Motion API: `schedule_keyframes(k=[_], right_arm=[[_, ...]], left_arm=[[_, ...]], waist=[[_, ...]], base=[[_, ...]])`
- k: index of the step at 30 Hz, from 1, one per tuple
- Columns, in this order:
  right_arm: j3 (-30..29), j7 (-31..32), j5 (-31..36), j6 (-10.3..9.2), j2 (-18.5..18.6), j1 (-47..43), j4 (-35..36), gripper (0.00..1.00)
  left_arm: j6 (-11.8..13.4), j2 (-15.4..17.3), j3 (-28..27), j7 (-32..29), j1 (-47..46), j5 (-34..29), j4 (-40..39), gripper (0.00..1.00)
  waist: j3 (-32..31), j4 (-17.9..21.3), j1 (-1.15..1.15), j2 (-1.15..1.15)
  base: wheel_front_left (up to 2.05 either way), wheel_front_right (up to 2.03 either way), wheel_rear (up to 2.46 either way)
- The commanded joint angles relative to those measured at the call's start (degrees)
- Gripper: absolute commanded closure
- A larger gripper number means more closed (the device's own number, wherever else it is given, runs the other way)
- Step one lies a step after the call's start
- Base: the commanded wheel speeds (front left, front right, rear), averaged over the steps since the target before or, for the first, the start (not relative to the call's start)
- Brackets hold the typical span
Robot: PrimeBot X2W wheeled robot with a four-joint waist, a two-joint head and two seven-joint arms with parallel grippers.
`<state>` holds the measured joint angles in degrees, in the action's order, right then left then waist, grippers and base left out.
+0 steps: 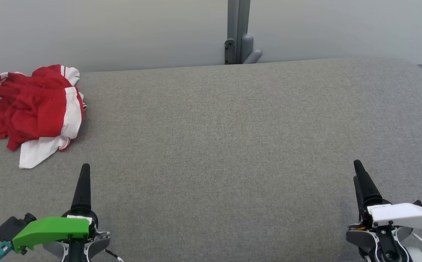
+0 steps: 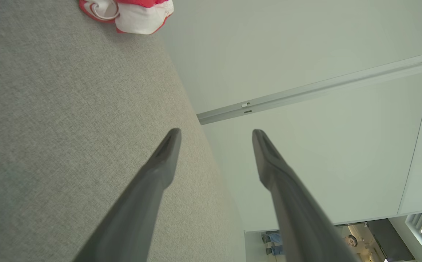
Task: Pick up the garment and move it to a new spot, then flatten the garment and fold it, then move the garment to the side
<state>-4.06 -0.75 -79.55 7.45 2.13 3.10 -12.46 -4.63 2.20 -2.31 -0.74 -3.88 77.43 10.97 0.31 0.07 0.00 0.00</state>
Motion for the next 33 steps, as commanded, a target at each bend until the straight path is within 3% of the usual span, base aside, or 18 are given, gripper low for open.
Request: schedule_keyframes(k=[1, 8, 15, 33], right_arm=[[0.11, -0.31, 0.55, 0.02, 0.41, 0.47, 1.09, 0.00], [1.44, -2.03, 11.46, 0.02, 0.47, 0.20, 4.48, 0.00], [2.84, -3.39, 21.51, 0.02, 0.52, -0.16, 6.40, 0.00], [5.76, -6.50, 38.48, 0.03, 0.63, -0.95, 7.63, 0.00]], left_arm=[[0.07, 0.32, 0.07, 0.26, -0.56, -0.65, -1.14, 0.00], [1.58, 0.38, 1.97, 2.15, -0.36, -13.67, -3.83, 0.00], [2.73, 0.44, 3.54, 3.67, 0.33, -22.84, -5.13, 0.00], [4.68, 0.55, 4.44, 7.12, 2.48, -38.74, -6.41, 0.00]], waist=[[0.00, 0.00, 0.00, 0.00], [0.23, -0.02, 0.00, 0.00], [0.43, -0.08, 0.00, 0.00], [0.62, -0.15, 0.00, 0.00]], base=[[0.00, 0.00, 0.00], [0.00, 0.00, 0.00], [0.00, 0.00, 0.00], [0.00, 0.00, 0.00]])
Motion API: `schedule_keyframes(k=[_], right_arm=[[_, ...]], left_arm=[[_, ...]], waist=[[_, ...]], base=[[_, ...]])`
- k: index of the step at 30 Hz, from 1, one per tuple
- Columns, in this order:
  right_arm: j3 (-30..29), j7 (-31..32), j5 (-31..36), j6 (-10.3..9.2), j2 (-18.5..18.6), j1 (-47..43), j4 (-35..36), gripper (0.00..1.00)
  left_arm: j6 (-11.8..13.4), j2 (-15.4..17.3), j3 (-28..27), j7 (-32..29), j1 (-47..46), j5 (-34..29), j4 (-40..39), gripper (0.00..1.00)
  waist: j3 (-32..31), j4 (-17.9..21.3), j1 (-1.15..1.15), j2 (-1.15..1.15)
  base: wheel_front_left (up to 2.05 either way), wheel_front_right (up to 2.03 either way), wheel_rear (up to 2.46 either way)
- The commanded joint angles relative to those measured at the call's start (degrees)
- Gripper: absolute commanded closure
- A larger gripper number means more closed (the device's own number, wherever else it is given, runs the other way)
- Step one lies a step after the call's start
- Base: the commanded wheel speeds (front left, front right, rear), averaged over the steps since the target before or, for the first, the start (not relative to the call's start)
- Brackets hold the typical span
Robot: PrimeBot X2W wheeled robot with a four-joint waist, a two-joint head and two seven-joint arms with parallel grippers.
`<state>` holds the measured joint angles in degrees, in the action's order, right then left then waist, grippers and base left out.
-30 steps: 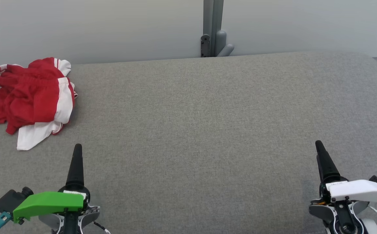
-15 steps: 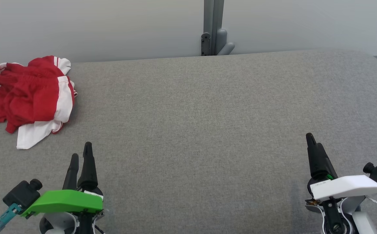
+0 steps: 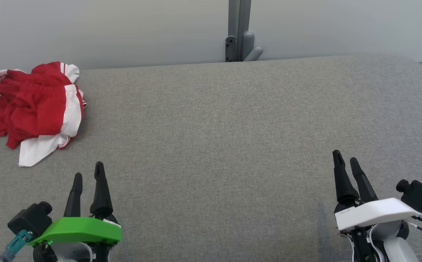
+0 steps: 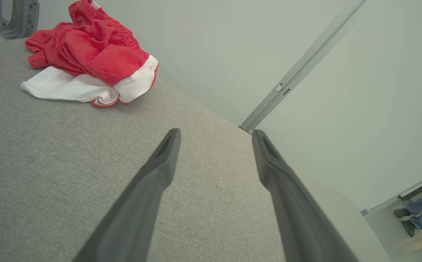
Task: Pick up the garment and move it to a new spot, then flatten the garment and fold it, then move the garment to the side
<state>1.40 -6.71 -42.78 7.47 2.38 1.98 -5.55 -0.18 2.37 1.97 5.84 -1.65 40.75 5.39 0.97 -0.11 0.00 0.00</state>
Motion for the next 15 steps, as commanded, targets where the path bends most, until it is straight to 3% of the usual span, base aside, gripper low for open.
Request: schedule_keyframes(k=[1, 15], right_arm=[[0.42, -0.69, 2.38, 0.02, 0.38, 0.13, 0.65, 0.00], [2.02, -2.81, 11.15, 0.02, 0.45, -0.59, 0.23, 0.00]], left_arm=[[0.28, 0.40, 0.25, 0.72, 0.32, -2.75, -0.77, 0.00], [0.36, 0.49, 1.44, 3.02, 1.68, -12.40, 0.27, 0.00]], waist=[[-0.07, 0.03, 0.00, 0.00], [-0.72, 0.20, 0.00, 0.00]], base=[[0.00, 0.00, 0.00], [0.00, 0.00, 0.00]])
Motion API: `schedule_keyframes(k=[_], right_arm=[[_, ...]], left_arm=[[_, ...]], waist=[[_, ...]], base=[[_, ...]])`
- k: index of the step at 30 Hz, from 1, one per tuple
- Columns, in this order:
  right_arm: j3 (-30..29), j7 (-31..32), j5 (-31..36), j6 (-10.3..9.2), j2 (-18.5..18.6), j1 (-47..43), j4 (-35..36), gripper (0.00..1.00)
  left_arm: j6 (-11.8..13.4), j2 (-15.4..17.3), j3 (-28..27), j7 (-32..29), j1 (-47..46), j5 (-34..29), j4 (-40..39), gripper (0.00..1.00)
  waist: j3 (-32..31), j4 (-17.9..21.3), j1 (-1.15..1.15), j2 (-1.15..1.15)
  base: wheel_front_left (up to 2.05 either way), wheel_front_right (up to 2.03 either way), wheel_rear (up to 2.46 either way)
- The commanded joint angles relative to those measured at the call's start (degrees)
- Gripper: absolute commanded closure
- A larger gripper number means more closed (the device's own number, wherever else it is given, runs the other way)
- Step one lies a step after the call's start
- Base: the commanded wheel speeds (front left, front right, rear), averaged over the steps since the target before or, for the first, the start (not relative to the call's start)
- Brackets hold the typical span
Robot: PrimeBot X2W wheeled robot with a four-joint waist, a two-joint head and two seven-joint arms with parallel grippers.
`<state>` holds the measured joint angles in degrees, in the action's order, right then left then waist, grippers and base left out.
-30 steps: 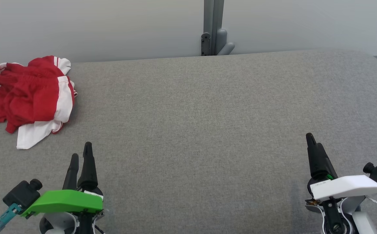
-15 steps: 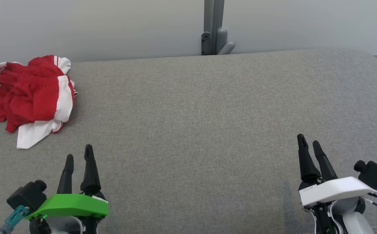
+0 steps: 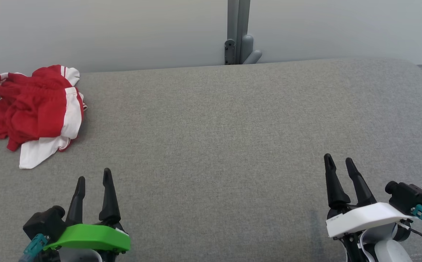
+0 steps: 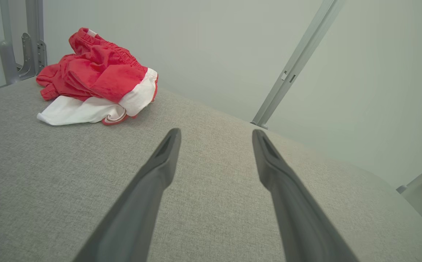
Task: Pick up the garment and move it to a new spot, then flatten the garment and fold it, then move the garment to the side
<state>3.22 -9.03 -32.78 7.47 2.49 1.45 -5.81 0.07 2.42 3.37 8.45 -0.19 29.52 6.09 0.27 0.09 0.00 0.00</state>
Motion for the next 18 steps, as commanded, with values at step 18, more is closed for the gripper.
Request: schedule_keyframes(k=[18], right_arm=[[1.95, -2.85, 10.99, 0.02, 0.42, -1.30, 0.46, 0.00]], left_arm=[[-0.38, 0.53, 1.33, 2.95, 1.56, -10.85, 1.18, 0.00]], waist=[[-0.60, 0.06, 0.00, 0.00]], base=[[0.00, 0.00, 0.00]])
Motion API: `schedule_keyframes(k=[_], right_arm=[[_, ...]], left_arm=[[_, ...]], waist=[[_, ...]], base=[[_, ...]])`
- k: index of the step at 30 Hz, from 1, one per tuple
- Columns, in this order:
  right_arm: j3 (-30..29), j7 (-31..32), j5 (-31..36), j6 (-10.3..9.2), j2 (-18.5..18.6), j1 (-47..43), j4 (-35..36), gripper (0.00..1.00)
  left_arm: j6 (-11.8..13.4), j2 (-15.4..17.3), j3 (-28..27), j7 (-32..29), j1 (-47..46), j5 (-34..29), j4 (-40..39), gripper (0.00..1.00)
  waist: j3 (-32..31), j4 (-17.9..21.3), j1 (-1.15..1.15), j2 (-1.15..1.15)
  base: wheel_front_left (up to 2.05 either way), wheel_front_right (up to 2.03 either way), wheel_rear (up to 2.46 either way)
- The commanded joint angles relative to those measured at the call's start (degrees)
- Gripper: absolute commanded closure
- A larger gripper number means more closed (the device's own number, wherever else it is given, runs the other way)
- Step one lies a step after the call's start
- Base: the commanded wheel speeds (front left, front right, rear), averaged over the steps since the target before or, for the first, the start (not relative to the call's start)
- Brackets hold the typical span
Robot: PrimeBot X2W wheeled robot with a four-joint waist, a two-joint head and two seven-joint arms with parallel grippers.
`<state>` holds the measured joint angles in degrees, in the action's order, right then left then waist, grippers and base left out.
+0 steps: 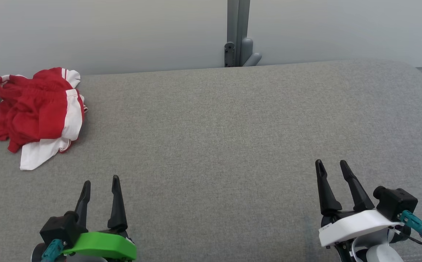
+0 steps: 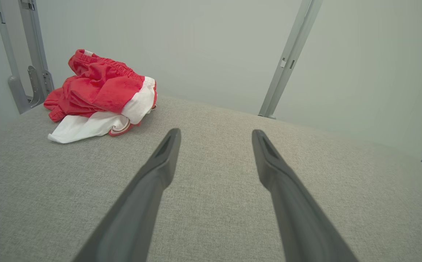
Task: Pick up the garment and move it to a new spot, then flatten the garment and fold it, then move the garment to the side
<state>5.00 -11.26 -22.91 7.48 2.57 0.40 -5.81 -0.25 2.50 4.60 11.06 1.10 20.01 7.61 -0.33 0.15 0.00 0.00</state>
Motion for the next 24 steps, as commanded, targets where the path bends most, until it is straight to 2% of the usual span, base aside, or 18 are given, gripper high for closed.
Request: schedule_keyframes(k=[1, 24], right_arm=[[0.25, -0.69, 1.61, 0.01, 0.35, -0.25, 0.51, 0.00], [1.27, -3.03, 10.86, 0.02, 0.41, -0.86, 0.82, 0.00]], left_arm=[[0.01, 0.46, 0.15, 0.48, 0.32, -1.80, -0.33, 0.00], [0.89, 0.53, 0.31, 3.19, 1.27, -9.55, -0.25, 0.00]], waist=[[0.01, 0.01, 0.00, 0.00], [-0.04, 0.08, 0.00, 0.00]], base=[[0.00, 0.00, 0.00], [0.00, 0.00, 0.00]])
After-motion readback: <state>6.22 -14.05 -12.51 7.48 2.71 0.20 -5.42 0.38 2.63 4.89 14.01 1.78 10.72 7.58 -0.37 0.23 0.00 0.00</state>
